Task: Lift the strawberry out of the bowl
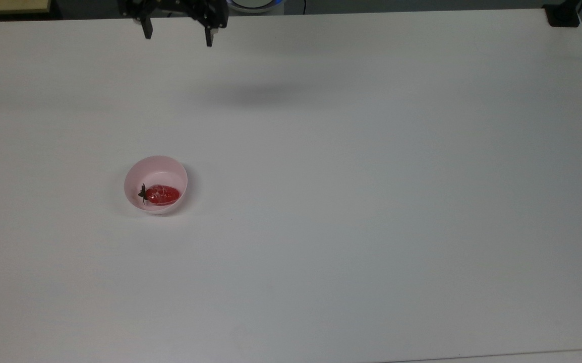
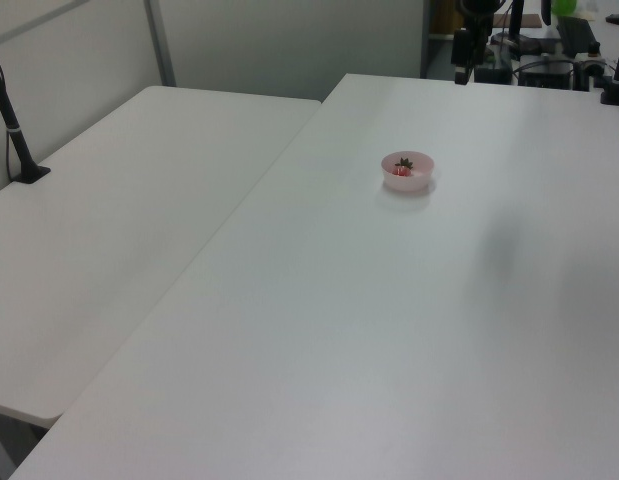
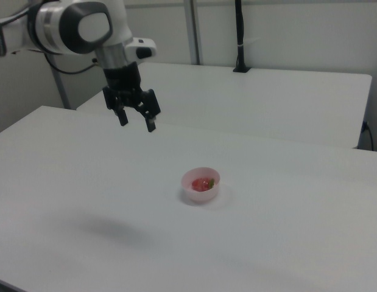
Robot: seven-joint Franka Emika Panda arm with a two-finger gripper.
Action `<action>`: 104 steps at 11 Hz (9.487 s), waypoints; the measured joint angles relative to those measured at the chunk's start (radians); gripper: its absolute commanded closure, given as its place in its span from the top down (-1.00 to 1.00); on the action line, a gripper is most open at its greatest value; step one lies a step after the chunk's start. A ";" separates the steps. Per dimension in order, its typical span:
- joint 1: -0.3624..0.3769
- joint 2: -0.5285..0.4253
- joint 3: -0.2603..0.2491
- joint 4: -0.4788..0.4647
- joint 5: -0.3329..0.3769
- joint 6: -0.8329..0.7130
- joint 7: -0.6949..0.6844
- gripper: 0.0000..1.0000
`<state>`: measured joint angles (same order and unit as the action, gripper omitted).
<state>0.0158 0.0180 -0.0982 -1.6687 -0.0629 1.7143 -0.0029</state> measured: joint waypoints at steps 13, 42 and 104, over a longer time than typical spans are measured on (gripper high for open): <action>-0.184 0.313 -0.005 0.027 0.099 0.383 0.574 0.98; -0.145 0.508 0.024 0.027 0.067 0.588 0.760 0.35; 0.052 0.007 -0.075 0.045 0.054 -0.021 0.082 1.00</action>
<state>0.0675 0.0250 -0.1731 -1.6240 -0.0092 1.6931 0.0789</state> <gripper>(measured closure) 0.000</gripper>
